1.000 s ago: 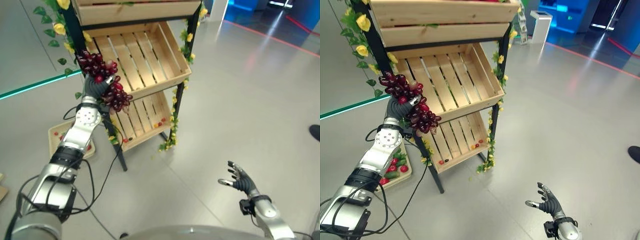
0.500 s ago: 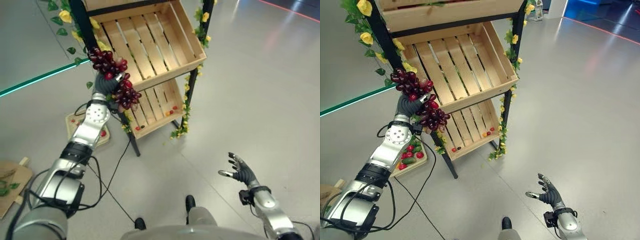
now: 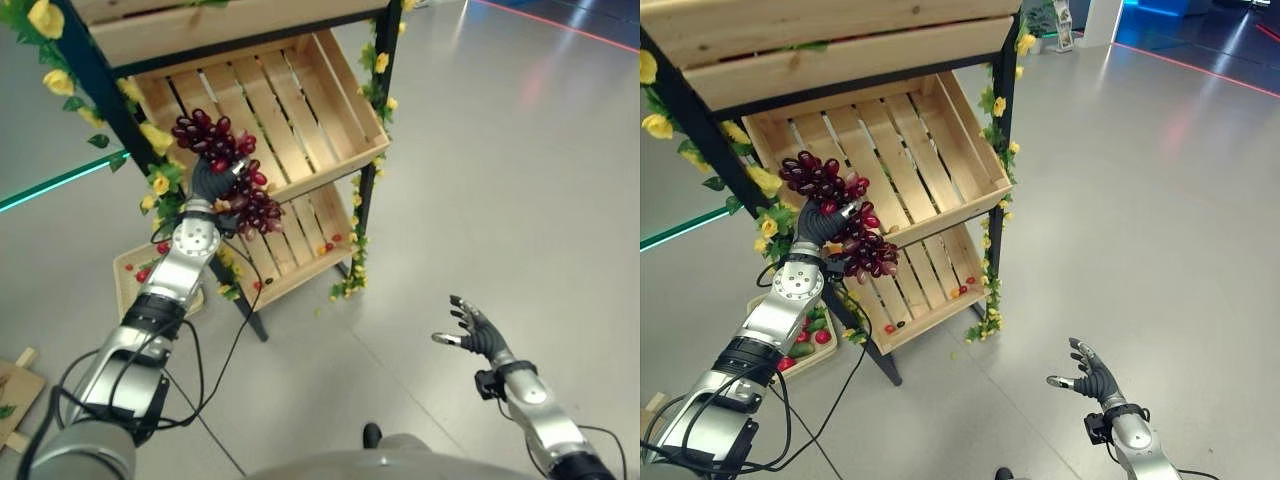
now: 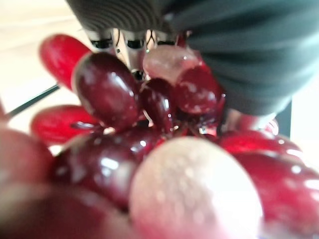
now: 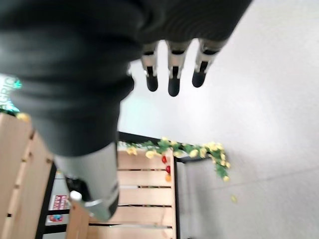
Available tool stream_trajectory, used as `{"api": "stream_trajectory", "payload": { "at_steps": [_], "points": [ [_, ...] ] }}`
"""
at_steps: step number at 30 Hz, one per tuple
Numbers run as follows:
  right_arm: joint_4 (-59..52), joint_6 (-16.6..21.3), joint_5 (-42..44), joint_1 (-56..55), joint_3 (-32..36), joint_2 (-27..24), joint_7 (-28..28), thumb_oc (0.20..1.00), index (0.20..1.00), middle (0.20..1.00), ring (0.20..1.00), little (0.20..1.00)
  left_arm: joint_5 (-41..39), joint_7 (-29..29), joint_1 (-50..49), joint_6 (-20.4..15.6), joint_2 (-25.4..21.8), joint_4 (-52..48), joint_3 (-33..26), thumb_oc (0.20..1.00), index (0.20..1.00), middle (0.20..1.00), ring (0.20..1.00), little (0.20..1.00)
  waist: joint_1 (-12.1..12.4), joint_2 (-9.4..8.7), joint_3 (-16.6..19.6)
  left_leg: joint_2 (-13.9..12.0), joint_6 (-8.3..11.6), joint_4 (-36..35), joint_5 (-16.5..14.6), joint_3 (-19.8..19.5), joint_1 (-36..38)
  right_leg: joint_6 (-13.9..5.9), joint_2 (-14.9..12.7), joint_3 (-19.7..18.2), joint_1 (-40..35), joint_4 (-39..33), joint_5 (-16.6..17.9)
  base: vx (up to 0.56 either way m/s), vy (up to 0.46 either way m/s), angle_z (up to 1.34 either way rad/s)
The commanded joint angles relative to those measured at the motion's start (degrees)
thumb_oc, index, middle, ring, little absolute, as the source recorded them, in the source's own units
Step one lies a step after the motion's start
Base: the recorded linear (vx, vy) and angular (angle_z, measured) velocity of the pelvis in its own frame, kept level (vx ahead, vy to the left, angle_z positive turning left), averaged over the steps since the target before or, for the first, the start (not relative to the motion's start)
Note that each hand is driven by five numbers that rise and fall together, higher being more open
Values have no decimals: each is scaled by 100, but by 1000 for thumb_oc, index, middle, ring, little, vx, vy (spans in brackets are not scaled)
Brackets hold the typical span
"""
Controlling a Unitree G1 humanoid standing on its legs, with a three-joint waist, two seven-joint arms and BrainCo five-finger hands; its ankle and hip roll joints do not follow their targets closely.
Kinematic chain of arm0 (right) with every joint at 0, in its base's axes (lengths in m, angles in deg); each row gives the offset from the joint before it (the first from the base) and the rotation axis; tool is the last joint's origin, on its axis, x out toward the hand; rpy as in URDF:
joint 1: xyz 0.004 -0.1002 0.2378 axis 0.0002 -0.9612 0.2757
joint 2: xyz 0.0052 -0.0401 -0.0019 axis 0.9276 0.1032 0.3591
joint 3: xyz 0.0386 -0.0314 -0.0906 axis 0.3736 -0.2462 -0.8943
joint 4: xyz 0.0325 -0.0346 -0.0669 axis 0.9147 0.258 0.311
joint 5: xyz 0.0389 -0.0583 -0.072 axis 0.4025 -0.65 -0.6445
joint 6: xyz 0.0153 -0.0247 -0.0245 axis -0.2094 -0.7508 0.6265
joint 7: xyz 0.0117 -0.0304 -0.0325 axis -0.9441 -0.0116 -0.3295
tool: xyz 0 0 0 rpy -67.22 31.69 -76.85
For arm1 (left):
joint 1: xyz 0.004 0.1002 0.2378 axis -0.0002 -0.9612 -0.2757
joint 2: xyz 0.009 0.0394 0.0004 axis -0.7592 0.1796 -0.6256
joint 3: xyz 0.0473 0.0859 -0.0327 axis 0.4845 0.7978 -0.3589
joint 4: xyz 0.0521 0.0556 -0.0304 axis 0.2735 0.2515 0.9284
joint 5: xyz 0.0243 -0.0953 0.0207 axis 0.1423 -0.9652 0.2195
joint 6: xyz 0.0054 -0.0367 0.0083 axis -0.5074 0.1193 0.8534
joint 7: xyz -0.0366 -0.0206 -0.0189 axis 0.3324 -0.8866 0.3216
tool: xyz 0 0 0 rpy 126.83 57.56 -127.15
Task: Pick up the fruits from the basket on one side to the basket on the other side
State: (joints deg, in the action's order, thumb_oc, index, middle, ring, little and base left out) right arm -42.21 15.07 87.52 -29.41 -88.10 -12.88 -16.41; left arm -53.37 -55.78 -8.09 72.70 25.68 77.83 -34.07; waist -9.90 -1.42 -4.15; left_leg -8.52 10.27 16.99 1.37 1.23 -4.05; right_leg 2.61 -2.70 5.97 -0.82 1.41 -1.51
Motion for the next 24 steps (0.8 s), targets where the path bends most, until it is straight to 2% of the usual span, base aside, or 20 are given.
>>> {"api": "stream_trajectory", "payload": {
  "at_steps": [1, 3, 4, 6, 9, 13, 19, 24],
  "points": [
    [-347, 296, 26, -39, 65, -250, 98, 1000, 1000, 1000, 1000, 1000, -78, -196, 395, -318, -209, -27, -592, 200, 200, 200, 200, 200, 82, -18, -5, 278, -488, -529, 29, 99, -23, -700, 28, -348, 197, 64, 14, 119, 5, 2],
    [-343, 379, -18, -67, 65, -264, 163, 1000, 1000, 1000, 1000, 1000, -38, -255, 374, -331, -253, 39, -590, 200, 200, 200, 200, 200, 190, 57, -107, 206, -374, -1385, 645, -214, -489, -691, 184, -564, -30, 122, -105, 220, 28, -13],
    [-332, 377, 3, -48, 44, -245, 164, 1000, 1000, 1000, 1000, 1000, -61, -273, 366, -328, -280, 91, -610, 200, 200, 200, 200, 200, 209, 81, -126, 231, -371, -1521, 710, -251, -427, -713, 221, -660, -111, 132, -140, 221, 39, -12],
    [-281, 383, -4, 20, -73, -223, 127, 1000, 1000, 1000, 1000, 1000, -41, -324, 277, -331, -343, 119, -648, 200, 200, 200, 200, 200, 224, 164, -70, 217, -410, -1602, 577, -352, -186, -740, 266, -822, -119, 197, -201, 131, 94, -62],
    [-230, 356, -69, -53, -85, -189, 60, 1000, 1000, 1000, 1000, 1000, -10, -319, 261, -355, -327, 128, -651, 200, 200, 200, 200, 200, 169, 168, 39, 297, -444, -1541, 400, -297, -49, -800, 129, -939, -197, 186, -248, 167, 147, -88],
    [-252, 303, -78, -133, -140, -74, -92, 1000, 1000, 1000, 1000, 1000, 32, -315, 197, -343, -397, 225, -739, 200, 200, 200, 200, 200, 156, 144, 184, 363, -519, -1670, 224, 53, 260, -925, -77, -1113, -320, 65, -221, 166, 133, -42],
    [-250, 258, -122, -331, -155, 27, -173, 1000, 1000, 1000, 1000, 1000, 29, -353, 336, -289, -562, 437, -759, 200, 200, 200, 200, 200, 94, 87, 321, 414, -563, -1693, 80, 295, 444, -1016, -221, -1213, -397, -72, -186, 96, 71, -17],
    [-288, 240, -99, -462, -110, 20, -216, 1000, 1000, 1000, 1000, 1000, -9, -398, 682, -242, -817, 721, -673, 200, 200, 200, 200, 200, 39, 33, 387, 409, -566, -1741, 38, 329, 523, -1046, -228, -1237, -414, -91, -195, 82, 21, -5]
  ]
}}
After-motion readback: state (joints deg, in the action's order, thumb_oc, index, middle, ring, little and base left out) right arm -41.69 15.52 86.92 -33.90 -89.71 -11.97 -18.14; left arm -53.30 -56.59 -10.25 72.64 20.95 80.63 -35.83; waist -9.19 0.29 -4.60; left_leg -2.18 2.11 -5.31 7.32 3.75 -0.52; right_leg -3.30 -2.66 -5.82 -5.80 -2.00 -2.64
